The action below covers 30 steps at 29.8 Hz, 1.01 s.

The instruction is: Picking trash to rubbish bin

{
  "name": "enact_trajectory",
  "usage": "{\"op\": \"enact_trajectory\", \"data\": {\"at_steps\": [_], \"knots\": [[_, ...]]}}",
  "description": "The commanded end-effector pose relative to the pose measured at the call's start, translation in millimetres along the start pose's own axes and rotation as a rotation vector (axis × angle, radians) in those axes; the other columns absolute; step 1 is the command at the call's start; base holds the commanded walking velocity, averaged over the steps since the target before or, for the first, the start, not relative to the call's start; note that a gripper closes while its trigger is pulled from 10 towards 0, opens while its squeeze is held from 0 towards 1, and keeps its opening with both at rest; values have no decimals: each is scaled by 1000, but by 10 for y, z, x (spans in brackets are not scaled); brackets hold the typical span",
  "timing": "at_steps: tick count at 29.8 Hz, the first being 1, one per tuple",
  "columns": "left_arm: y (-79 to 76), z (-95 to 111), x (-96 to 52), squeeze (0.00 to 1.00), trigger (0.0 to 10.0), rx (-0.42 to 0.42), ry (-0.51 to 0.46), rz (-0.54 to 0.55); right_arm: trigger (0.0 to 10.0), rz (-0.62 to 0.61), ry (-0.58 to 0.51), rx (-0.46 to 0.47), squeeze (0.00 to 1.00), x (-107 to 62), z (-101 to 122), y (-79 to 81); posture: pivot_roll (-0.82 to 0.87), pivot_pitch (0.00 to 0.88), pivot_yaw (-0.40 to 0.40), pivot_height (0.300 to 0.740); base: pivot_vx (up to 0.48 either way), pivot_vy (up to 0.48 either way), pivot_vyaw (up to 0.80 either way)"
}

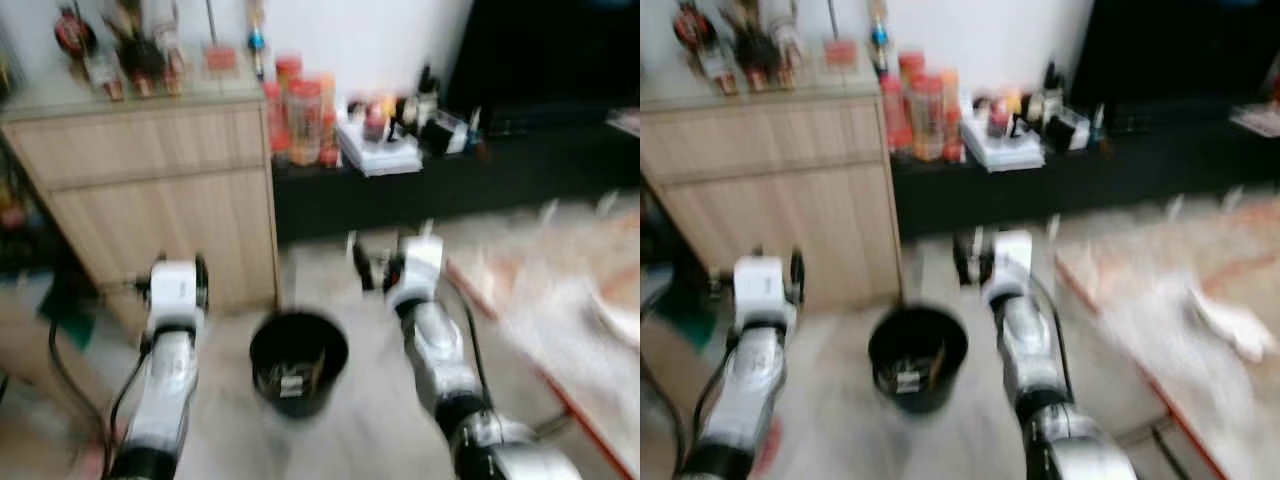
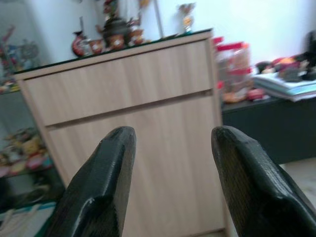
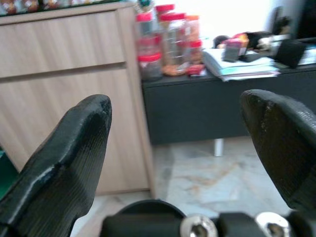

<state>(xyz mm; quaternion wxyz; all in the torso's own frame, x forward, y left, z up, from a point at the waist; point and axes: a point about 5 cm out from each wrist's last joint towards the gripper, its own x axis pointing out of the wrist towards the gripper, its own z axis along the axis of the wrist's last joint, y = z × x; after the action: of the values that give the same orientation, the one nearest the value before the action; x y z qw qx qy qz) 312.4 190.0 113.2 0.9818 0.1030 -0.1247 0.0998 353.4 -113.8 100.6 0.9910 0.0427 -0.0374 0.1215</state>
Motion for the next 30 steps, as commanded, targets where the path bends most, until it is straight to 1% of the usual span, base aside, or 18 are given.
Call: {"op": "enact_trajectory", "data": {"at_steps": [1,30], "knots": [[16,18,29,0,10000,2,1,9,10000,8,-14,1,0,27,39,22,14,0,-34,740,0,0,0],[-23,39,33,0,10000,-10,-12,-24,10000,36,-13,16,0,49,38,119,19,0,-30,740,0,0,0]]}}
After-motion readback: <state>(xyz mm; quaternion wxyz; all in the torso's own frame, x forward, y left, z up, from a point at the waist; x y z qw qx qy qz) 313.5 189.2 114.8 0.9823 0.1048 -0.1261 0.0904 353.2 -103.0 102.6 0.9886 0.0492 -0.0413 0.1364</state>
